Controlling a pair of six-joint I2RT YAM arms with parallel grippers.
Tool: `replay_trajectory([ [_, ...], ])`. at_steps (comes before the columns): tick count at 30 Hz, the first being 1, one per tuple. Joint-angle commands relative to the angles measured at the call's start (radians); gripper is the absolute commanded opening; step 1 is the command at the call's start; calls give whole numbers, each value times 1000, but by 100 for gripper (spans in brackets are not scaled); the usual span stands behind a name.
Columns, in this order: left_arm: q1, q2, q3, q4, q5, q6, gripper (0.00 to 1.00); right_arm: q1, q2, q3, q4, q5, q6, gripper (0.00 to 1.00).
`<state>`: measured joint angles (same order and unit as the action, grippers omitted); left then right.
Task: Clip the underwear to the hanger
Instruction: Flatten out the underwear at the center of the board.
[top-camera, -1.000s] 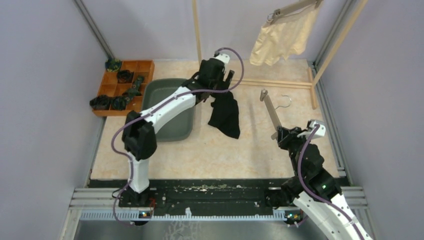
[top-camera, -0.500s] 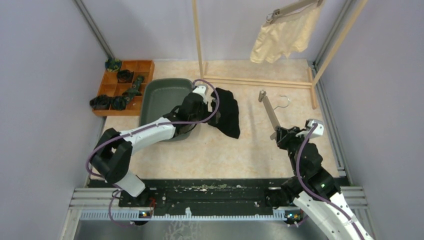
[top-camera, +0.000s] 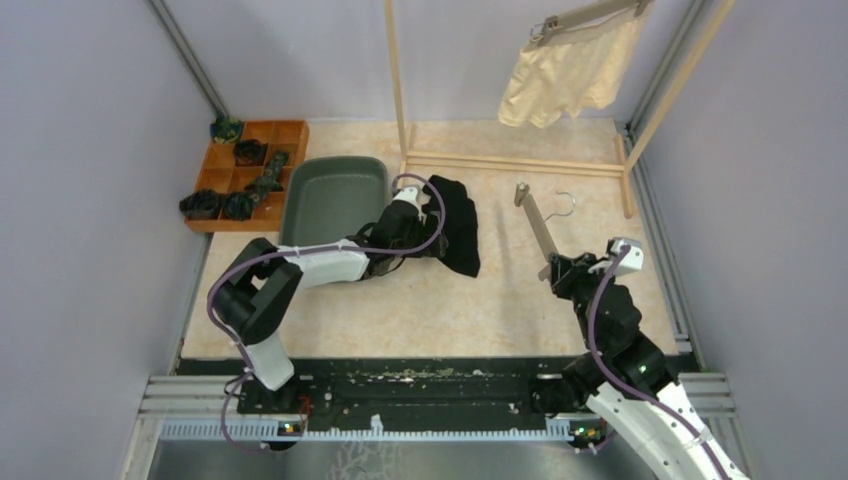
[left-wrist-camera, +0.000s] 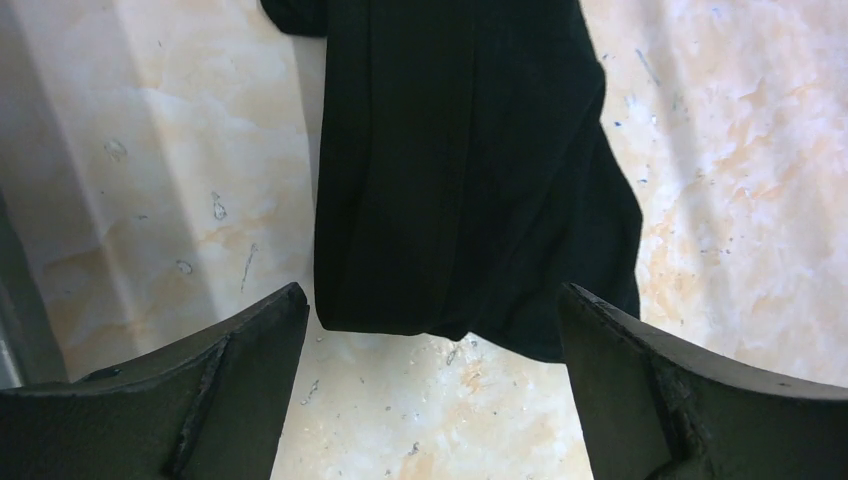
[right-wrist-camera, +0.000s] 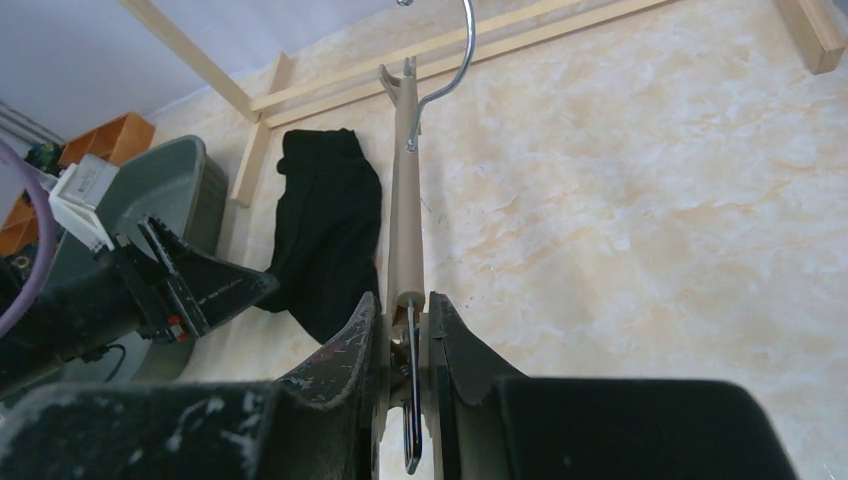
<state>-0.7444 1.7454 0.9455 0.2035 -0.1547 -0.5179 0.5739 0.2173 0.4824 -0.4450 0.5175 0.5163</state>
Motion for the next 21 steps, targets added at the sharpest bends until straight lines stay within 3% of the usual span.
replay_trajectory([
  [1,1,26,-6,57,-17,-34,98,4,2,9,74,4,-7,0],
  [12,4,48,-35,89,-22,-59,95,4,3,4,79,8,-8,0],
  [21,4,15,-86,120,-32,-78,74,4,1,3,80,4,-7,0],
])
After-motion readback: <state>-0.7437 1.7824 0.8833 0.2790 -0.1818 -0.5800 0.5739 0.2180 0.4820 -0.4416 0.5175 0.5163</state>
